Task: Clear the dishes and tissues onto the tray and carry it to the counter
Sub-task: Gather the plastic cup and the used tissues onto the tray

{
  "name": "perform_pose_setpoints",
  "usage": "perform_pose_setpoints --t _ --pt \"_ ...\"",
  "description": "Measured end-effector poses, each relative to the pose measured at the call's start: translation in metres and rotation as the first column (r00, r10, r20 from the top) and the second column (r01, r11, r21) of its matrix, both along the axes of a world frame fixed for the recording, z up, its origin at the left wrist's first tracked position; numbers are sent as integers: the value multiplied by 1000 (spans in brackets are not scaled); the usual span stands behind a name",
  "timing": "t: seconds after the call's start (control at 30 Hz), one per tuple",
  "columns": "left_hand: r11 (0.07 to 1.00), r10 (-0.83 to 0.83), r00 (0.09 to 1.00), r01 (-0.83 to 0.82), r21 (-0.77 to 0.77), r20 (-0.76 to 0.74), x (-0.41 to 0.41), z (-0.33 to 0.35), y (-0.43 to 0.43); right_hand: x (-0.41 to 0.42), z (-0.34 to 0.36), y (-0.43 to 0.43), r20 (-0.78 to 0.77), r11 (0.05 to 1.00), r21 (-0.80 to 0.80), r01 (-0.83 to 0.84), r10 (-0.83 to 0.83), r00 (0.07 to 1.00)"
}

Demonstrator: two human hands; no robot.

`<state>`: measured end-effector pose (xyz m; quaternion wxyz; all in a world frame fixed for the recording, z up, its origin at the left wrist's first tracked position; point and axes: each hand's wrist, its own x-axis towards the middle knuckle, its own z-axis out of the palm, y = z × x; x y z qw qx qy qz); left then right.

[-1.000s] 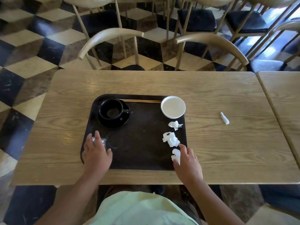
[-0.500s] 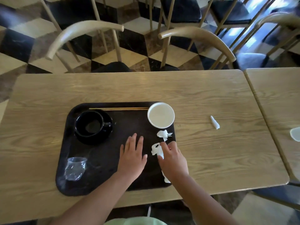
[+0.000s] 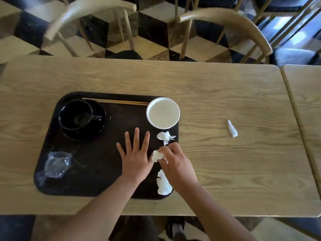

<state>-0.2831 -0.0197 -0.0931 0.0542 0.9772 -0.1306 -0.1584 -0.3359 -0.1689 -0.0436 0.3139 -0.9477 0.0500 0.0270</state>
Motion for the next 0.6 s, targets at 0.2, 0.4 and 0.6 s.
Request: perform_pose_setpoints --t 0.2,0.4,0.6 --pt "994 101 995 -102 39 26 -2 -8 -16 -14 7 -77 60 981 154 115 -126 990" --pt "985 147 986 -153 77 78 -4 -10 -24 -6 -7 -170 152 951 74 301 -309 939" --pt "982 181 979 -186 40 96 -5 -14 -25 68 -5 -255 229 926 -102 363 -333 915"
